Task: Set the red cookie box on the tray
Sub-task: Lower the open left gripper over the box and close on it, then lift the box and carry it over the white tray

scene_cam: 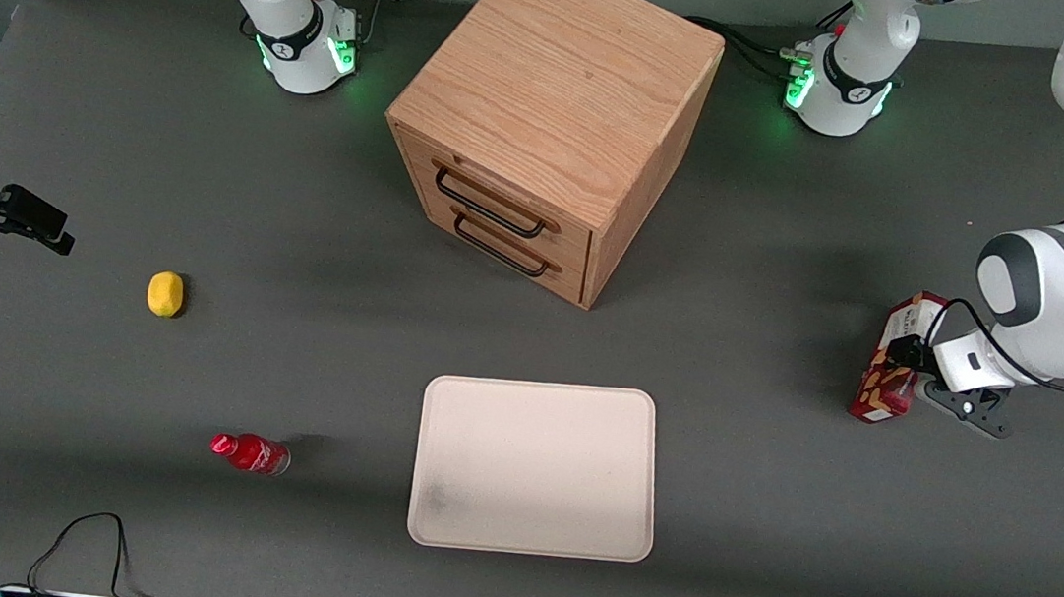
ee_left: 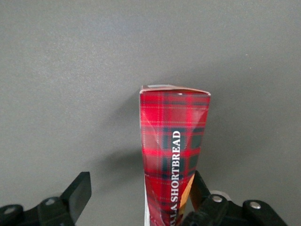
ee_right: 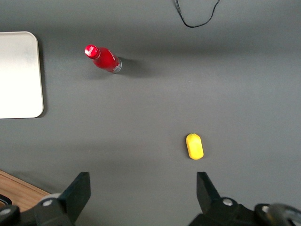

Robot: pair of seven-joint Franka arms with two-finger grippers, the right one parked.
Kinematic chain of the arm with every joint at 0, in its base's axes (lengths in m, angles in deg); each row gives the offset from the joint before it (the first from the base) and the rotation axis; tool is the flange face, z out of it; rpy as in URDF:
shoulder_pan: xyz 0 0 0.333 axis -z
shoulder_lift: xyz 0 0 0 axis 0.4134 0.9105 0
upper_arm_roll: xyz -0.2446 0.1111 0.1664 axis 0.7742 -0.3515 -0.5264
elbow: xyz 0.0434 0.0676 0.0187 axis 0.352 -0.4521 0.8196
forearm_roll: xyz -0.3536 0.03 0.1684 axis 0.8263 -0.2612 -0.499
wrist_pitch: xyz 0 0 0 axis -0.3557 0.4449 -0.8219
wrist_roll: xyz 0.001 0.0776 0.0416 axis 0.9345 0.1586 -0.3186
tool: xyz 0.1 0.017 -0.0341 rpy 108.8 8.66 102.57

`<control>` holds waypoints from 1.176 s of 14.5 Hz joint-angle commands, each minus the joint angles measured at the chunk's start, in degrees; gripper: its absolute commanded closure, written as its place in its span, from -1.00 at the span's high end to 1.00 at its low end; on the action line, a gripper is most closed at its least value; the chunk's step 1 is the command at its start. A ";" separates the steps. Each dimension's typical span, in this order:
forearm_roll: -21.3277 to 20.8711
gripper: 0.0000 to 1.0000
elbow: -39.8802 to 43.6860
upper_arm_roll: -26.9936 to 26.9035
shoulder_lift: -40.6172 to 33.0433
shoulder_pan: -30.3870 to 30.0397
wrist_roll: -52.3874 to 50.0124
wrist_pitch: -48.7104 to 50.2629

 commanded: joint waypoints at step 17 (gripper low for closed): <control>0.95 -1.00 13.12 -0.05 -5.96 0.41 -3.89 24.51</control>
